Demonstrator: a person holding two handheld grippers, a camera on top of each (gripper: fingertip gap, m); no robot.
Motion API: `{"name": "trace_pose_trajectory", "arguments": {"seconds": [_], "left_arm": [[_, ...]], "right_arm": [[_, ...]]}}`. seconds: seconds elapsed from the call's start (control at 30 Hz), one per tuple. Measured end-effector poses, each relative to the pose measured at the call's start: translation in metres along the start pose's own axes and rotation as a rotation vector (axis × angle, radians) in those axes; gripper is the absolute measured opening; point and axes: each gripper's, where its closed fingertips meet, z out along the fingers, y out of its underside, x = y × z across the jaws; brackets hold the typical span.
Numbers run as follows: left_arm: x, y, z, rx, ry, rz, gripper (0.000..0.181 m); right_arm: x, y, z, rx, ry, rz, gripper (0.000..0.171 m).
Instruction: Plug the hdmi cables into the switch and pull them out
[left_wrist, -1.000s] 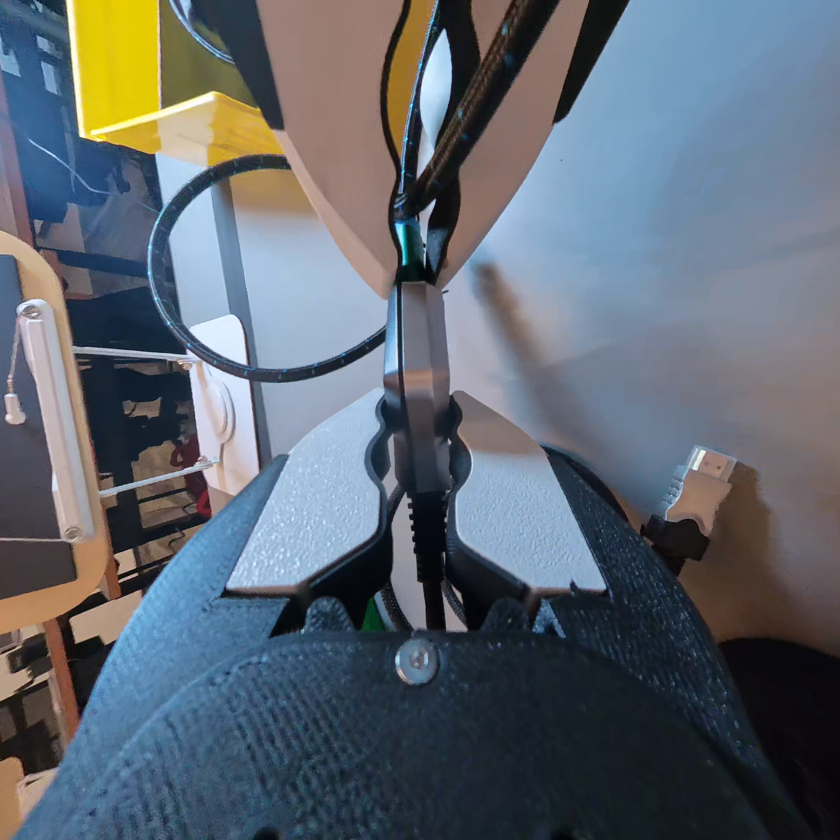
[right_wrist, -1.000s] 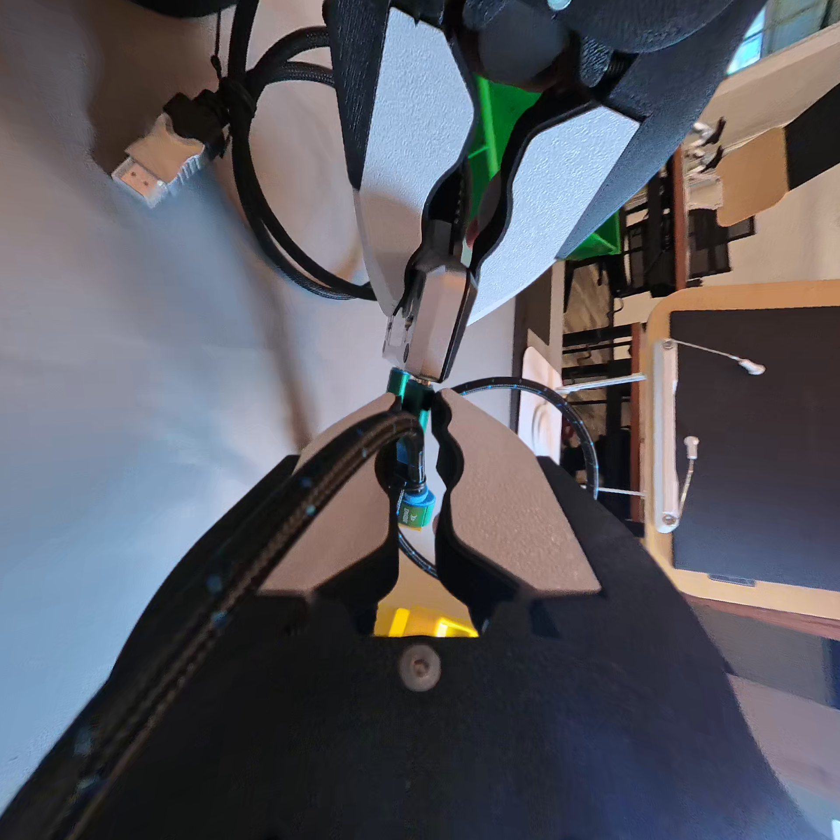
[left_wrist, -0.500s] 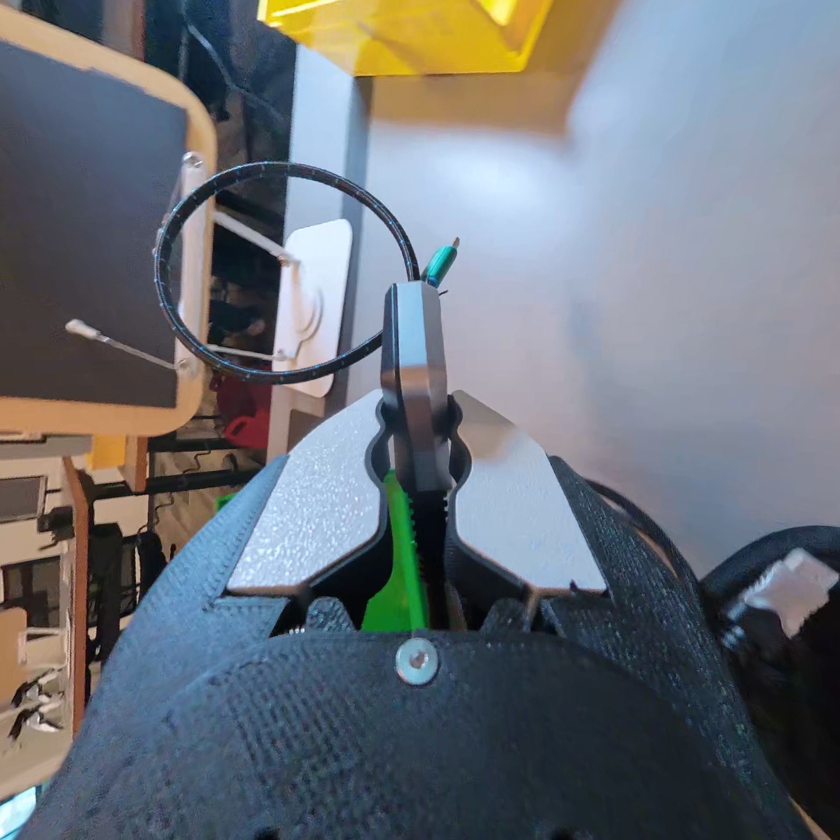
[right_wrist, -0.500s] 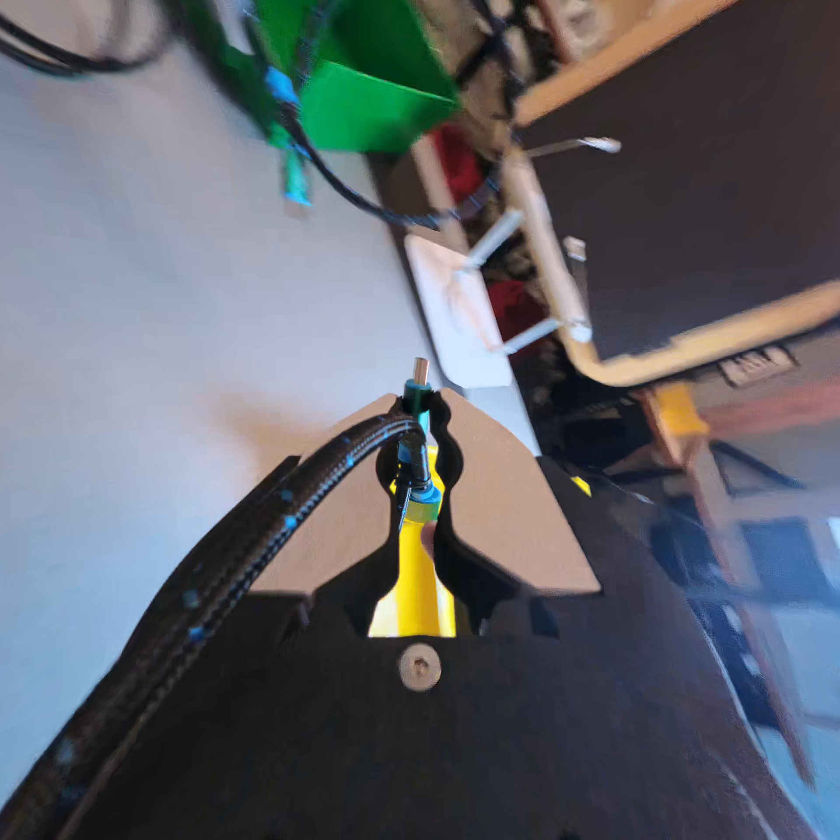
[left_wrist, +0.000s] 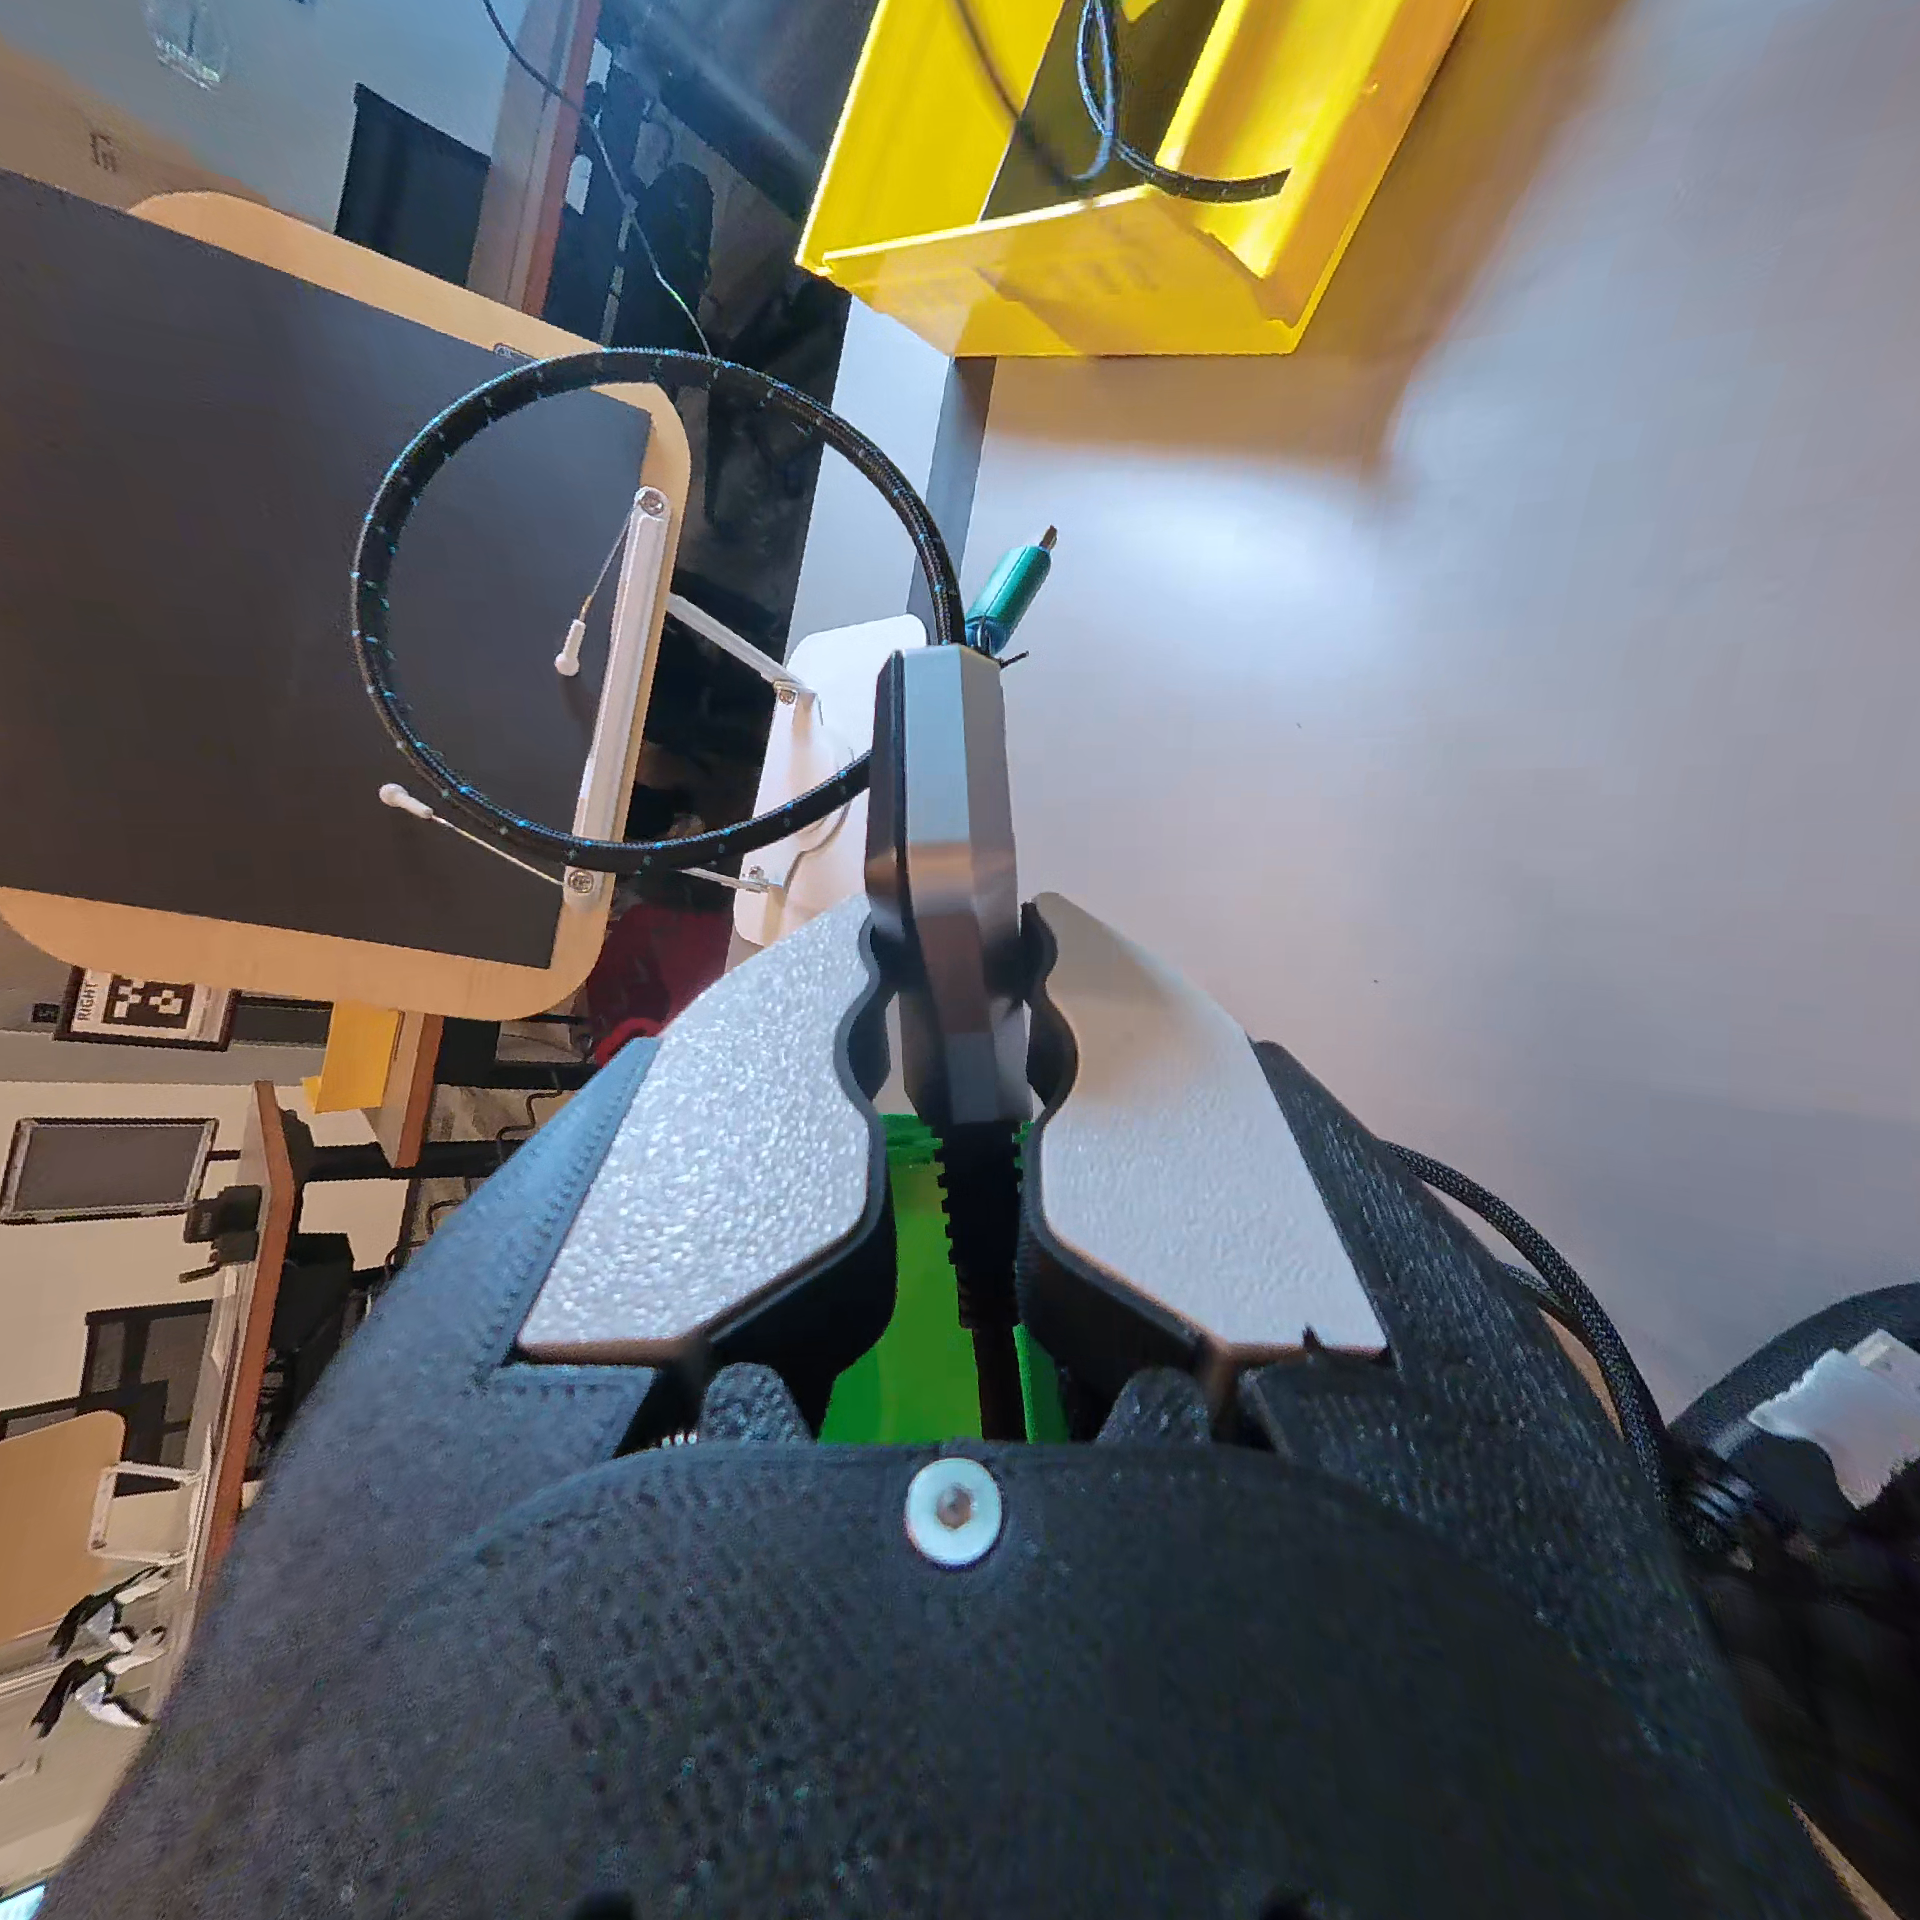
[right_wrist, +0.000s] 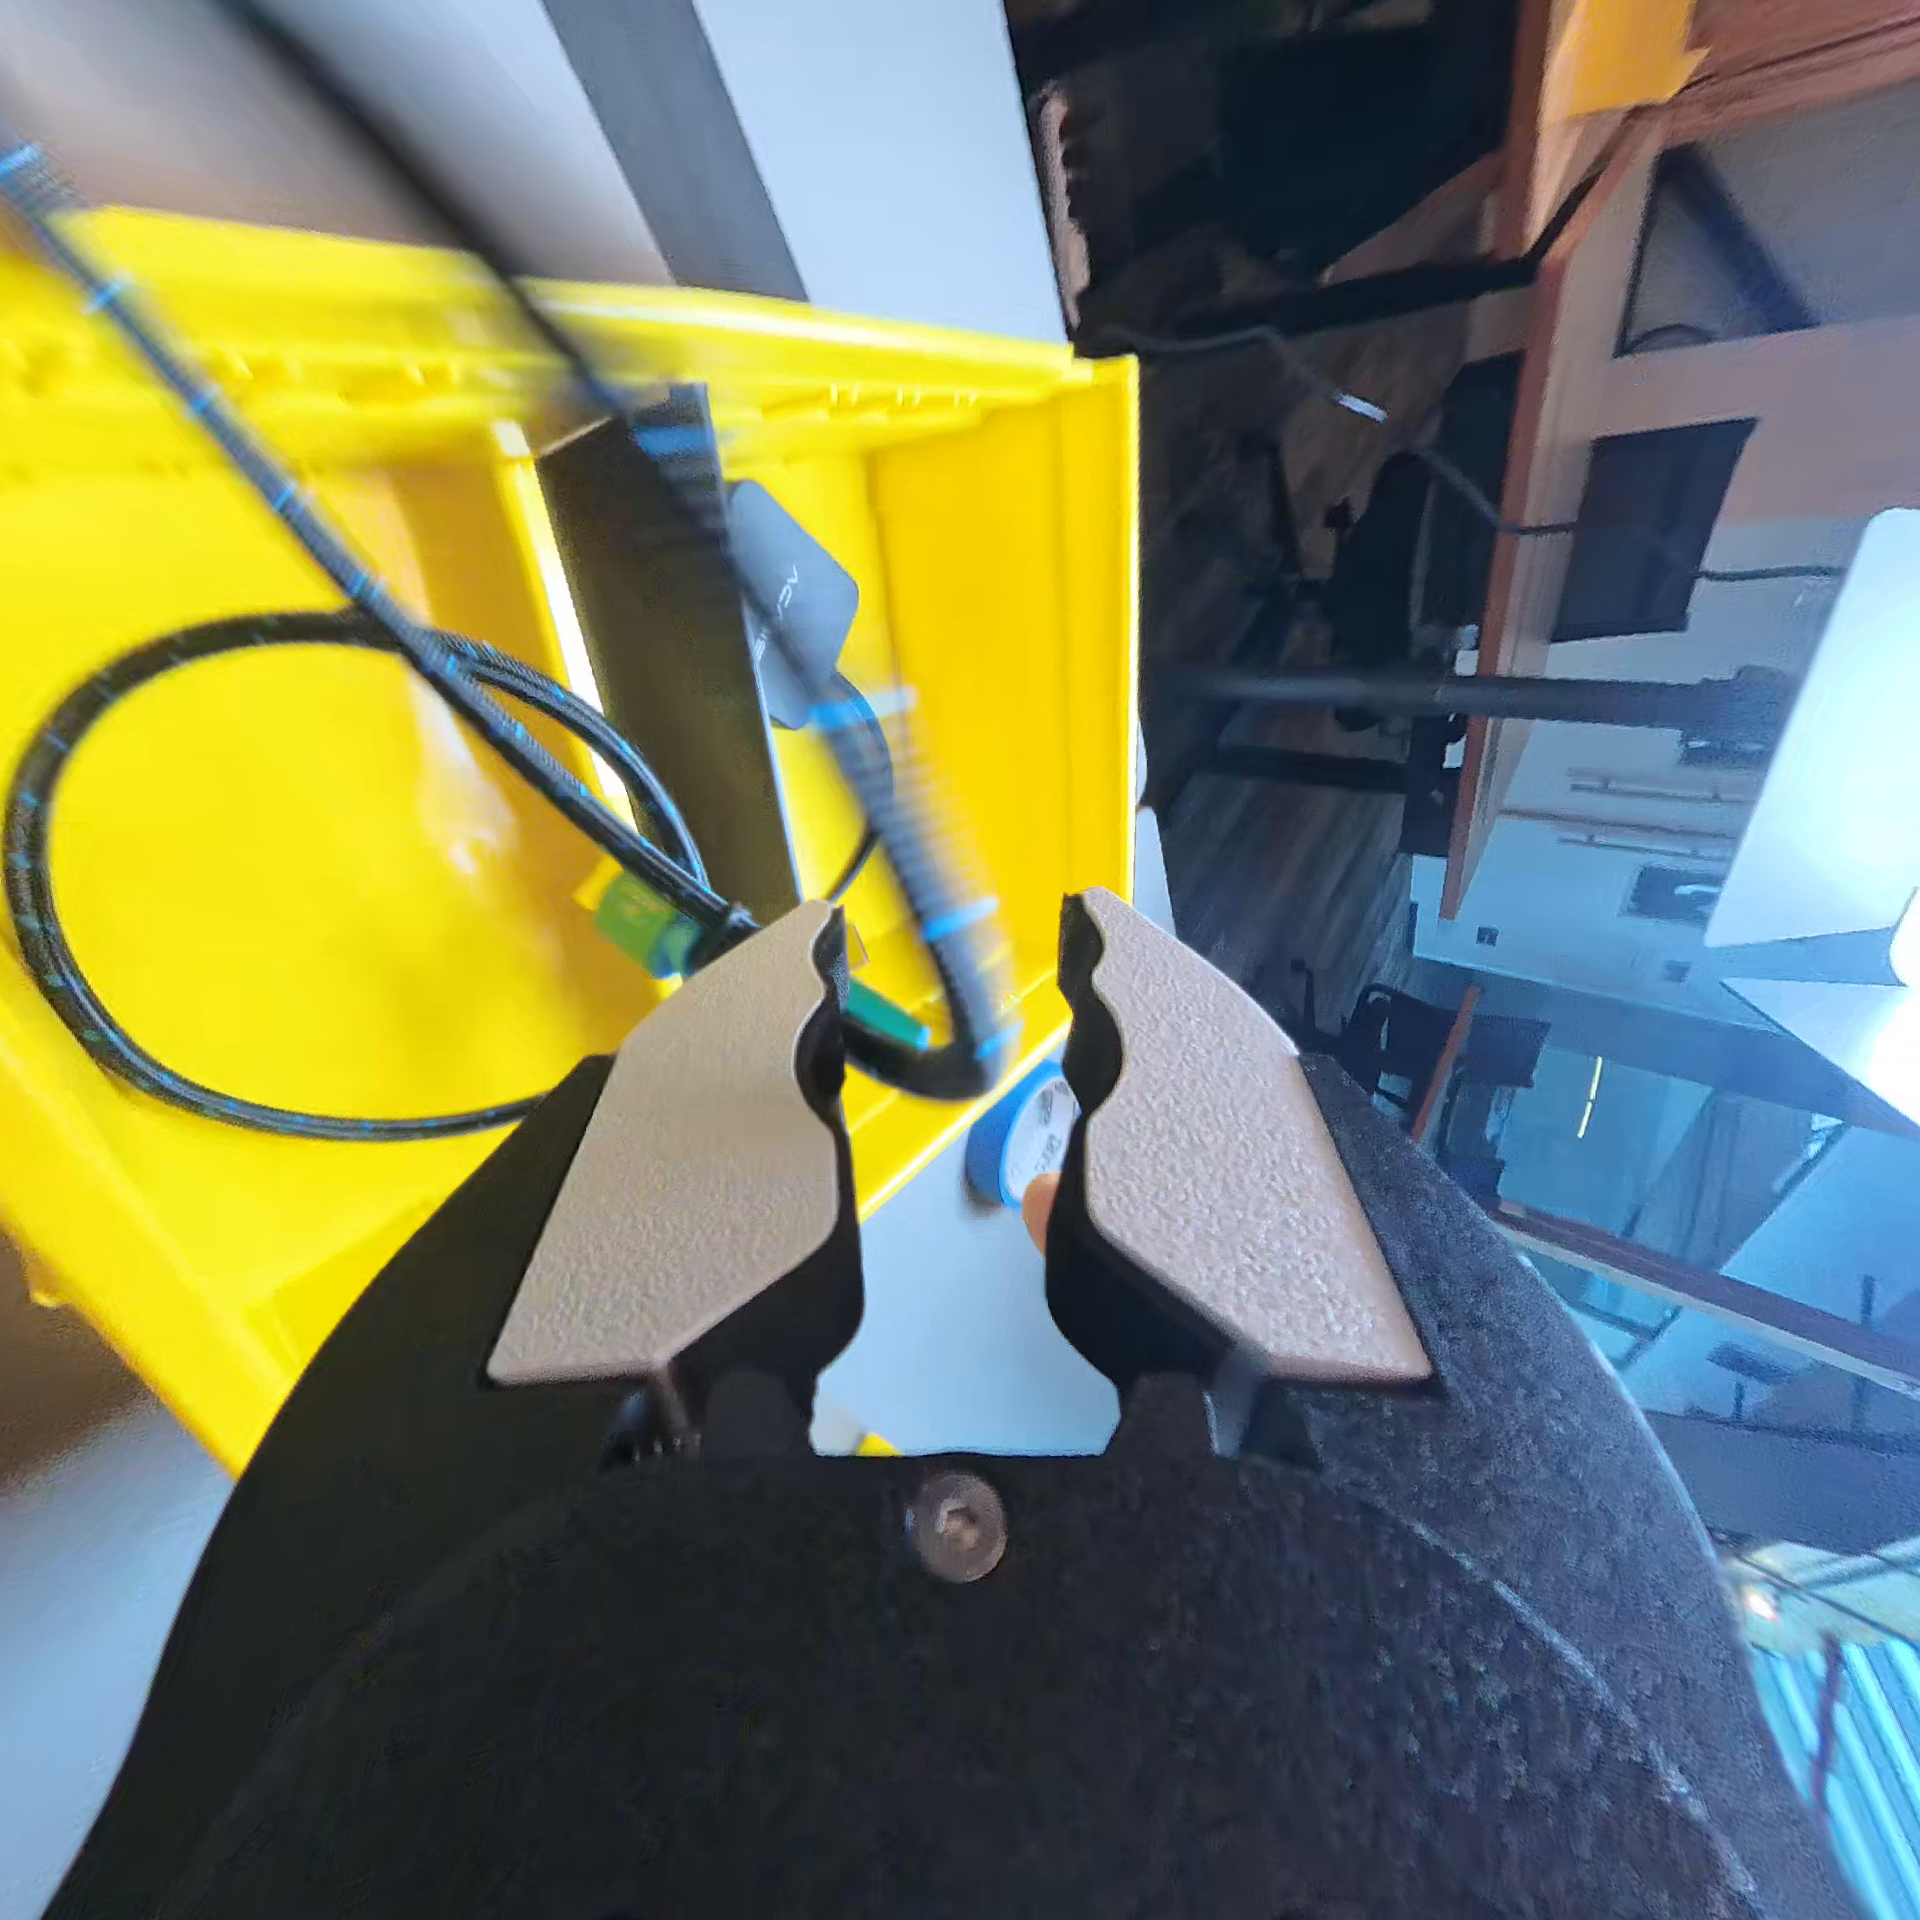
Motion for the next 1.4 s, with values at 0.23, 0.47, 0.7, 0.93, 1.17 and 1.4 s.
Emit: {"name": "trace_pose_trajectory", "arguments": {"seconds": [0.23, 0.47, 0.7, 0.93, 1.17, 1.4], "left_arm": [[0.000, 0.004, 0.001, 0.000, 0.003, 0.015, 0.023], [0.003, -0.008, -0.001, 0.035, -0.006, 0.045, 0.023], [0.016, -0.030, 0.010, 0.098, -0.001, 0.091, 0.023], [0.047, -0.042, 0.031, 0.077, 0.058, 0.179, 0.022], [0.066, -0.046, 0.042, 0.081, 0.115, 0.219, 0.023], [0.072, -0.048, 0.038, 0.075, 0.138, 0.233, 0.023]], "right_arm": [[-0.019, 0.019, -0.007, -0.061, -0.226, 0.093, 0.037], [-0.014, -0.014, -0.053, 0.268, -0.205, 0.303, 0.038], [-0.084, -0.133, -0.195, 0.910, -0.235, 0.054, 0.038], [-0.176, -0.193, -0.176, 0.804, -0.163, -0.316, 0.030], [-0.193, -0.195, -0.158, 0.816, -0.191, -0.312, 0.019], [-0.201, -0.188, -0.163, 0.842, -0.258, -0.346, 0.013]]}}
